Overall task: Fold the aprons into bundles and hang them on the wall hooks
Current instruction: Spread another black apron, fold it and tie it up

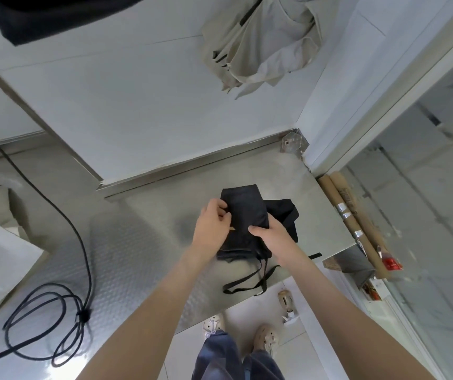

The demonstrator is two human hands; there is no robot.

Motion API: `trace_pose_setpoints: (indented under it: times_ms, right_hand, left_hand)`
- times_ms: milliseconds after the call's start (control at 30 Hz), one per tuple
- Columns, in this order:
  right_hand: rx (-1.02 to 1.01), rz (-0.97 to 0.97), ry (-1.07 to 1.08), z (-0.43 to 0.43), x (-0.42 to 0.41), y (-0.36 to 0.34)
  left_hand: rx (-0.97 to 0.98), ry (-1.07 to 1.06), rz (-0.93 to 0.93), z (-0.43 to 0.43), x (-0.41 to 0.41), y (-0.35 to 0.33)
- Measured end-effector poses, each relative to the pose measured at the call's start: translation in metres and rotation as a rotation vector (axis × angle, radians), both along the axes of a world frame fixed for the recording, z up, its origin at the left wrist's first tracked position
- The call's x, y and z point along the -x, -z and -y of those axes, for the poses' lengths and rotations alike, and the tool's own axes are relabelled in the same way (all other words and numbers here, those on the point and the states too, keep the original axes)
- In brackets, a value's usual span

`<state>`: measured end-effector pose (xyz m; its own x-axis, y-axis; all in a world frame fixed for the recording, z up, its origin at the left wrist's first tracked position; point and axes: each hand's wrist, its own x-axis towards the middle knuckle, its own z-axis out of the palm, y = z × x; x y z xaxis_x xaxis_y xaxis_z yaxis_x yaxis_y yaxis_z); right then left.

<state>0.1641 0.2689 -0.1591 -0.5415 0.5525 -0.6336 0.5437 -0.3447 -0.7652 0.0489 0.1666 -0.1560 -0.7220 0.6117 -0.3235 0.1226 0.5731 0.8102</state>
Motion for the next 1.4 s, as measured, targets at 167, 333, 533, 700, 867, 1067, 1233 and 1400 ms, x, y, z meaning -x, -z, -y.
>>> trace_pose_setpoints:
  times_ms: [167,333,533,700,867,1067,1233,1400]
  right_hand:
    - [-0.039,0.069,-0.041,-0.011,-0.016,0.004]
    - [-0.040,0.114,-0.127,-0.023,-0.026,0.006]
    - [-0.114,0.069,-0.158,-0.031,-0.040,0.009]
    - [-0.340,0.158,-0.239,-0.035,-0.036,0.013]
    - [-0.695,0.233,-0.329,-0.034,-0.034,0.021]
    - [-0.688,0.206,-0.387,-0.030,-0.026,0.015]
    - [-0.762,0.342,-0.489,-0.041,-0.013,0.006]
    - [-0.778,0.455,-0.605,-0.053,0.012,0.004]
  left_hand:
    - [0.070,0.178,0.033,-0.007,0.021,0.011]
    - [0.069,0.482,0.076,-0.020,0.035,0.013]
    - [-0.101,0.697,-0.054,-0.018,0.033,0.010]
    - [-0.195,0.678,-0.001,-0.009,0.022,0.001]
    - [-0.014,0.491,0.257,-0.001,0.025,0.010]
    - [0.122,0.574,0.472,0.014,0.028,0.024]
    - [0.137,0.399,0.208,0.015,0.026,0.027]
    - [0.326,0.351,-0.056,0.004,0.020,0.029]
